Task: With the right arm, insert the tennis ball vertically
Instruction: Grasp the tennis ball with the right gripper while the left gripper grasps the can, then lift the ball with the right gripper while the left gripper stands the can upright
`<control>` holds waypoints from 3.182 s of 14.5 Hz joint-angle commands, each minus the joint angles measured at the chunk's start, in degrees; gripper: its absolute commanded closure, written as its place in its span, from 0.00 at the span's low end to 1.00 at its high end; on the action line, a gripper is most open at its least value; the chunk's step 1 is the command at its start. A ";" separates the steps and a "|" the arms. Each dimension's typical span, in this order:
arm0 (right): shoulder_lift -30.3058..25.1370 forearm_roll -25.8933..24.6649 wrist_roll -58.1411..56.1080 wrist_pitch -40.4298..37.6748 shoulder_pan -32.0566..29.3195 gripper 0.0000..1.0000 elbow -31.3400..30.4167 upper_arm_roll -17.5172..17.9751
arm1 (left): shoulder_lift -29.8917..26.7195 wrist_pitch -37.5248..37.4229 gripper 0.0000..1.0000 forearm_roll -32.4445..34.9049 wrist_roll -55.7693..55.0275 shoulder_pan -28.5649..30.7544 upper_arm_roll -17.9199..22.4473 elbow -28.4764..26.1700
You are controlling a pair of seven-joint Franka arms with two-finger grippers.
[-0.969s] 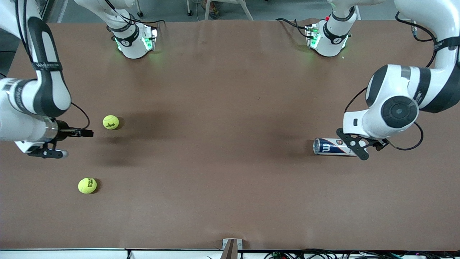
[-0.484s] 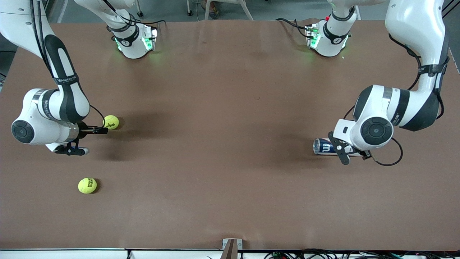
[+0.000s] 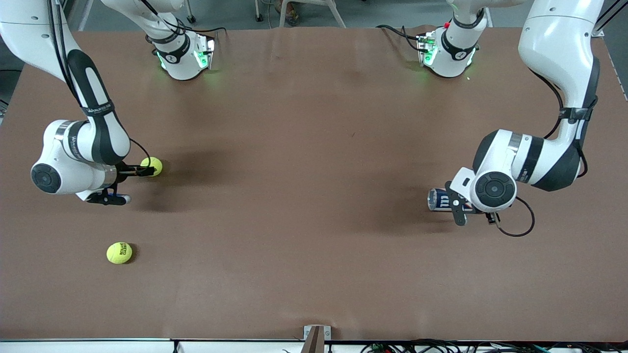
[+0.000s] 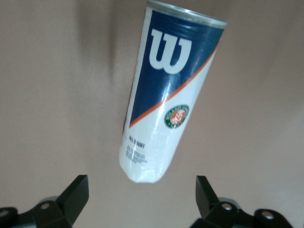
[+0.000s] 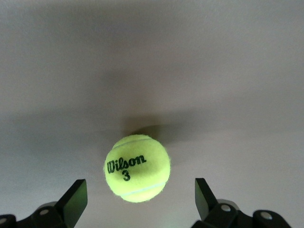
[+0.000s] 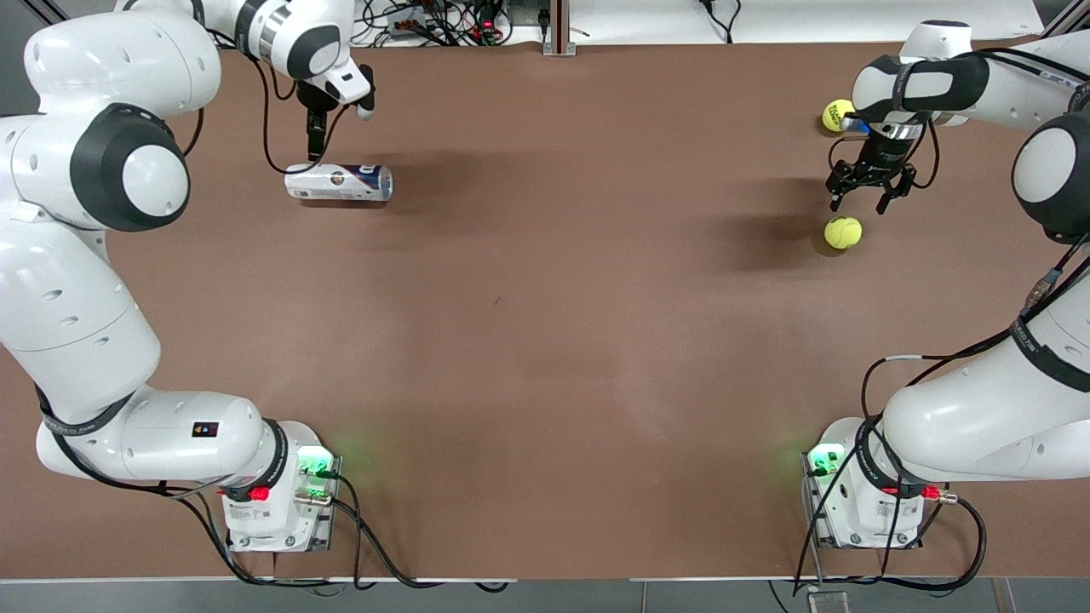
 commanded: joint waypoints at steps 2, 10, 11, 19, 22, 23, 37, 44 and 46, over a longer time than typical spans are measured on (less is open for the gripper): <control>0.59 0.90 0.45 1.77 -0.18 0.00 -1.33 0.29 | -0.71 3.20 0.02 6.74 -3.57 -0.61 -0.12 -4.31; 3.05 0.99 0.45 1.86 -0.26 0.01 -1.42 0.37 | 2.01 3.11 0.04 11.77 -8.34 -1.93 -0.21 -6.16; 3.14 0.99 0.45 1.95 -0.26 0.02 -1.68 0.37 | 2.19 3.29 0.04 12.48 -8.16 -1.93 -0.21 -6.16; 3.05 1.07 0.71 1.60 -0.17 0.52 -2.30 0.46 | 4.82 3.46 0.05 16.52 -10.09 -2.90 -0.13 -5.90; 2.26 3.53 0.19 0.98 0.00 0.60 -1.07 0.46 | 5.62 3.46 0.05 16.88 -13.34 -2.81 -0.13 -6.25; 1.65 3.53 0.18 -0.15 0.00 0.60 -0.11 0.55 | 6.15 3.46 0.05 16.88 -13.52 -2.63 -0.13 -6.25; 1.03 12.75 0.62 -12.99 9.92 0.61 21.61 0.55 | 8.44 6.89 0.19 19.43 -13.79 -1.75 -0.21 -6.34; 1.03 14.78 0.27 -13.17 12.31 0.61 26.09 0.55 | 8.53 8.47 0.31 19.16 -13.18 -1.75 -0.30 -6.25; 1.03 14.78 0.62 -13.61 12.31 0.62 26.36 0.55 | 7.22 8.30 0.32 18.72 -12.47 -1.75 -1.17 -6.07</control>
